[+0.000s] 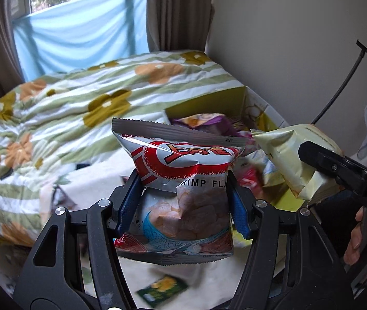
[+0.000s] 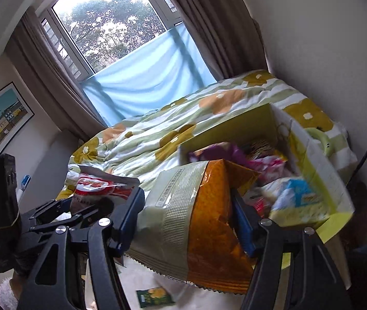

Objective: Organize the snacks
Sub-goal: 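Lift and carry both bags over the yellow-green box, then open the left tool to drop the shrimp flakes bag while the right tool drops the cream-orange bag, then move both tools back toward the remaining snacks on the table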

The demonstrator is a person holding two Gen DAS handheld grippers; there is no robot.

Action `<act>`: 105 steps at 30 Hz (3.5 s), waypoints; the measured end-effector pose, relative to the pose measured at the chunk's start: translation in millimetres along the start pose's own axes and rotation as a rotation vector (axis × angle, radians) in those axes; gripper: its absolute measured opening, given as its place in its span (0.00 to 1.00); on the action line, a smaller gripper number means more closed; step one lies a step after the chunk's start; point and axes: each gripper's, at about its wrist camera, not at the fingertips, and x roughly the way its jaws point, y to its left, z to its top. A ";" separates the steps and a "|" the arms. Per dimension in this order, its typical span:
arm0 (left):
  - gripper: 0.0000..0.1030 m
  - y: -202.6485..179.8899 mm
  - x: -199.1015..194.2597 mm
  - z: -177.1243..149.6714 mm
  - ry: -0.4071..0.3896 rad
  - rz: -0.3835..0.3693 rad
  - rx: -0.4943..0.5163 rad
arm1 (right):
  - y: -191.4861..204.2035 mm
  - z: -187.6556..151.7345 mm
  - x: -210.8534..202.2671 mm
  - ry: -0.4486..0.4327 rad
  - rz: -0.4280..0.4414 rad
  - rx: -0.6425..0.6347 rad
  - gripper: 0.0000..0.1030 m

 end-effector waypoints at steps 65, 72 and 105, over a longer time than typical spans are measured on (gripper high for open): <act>0.99 -53.3 62.2 -16.2 0.093 0.133 -0.228 | -121.5 71.2 68.5 0.170 -0.039 -0.203 0.99; 0.99 -40.6 28.6 -30.1 0.085 0.210 -0.236 | -99.7 67.0 44.5 0.132 -0.007 -0.288 0.99; 0.99 75.8 -25.3 -190.9 0.181 -0.047 0.070 | 37.5 -125.9 10.1 0.184 -0.071 -0.139 0.99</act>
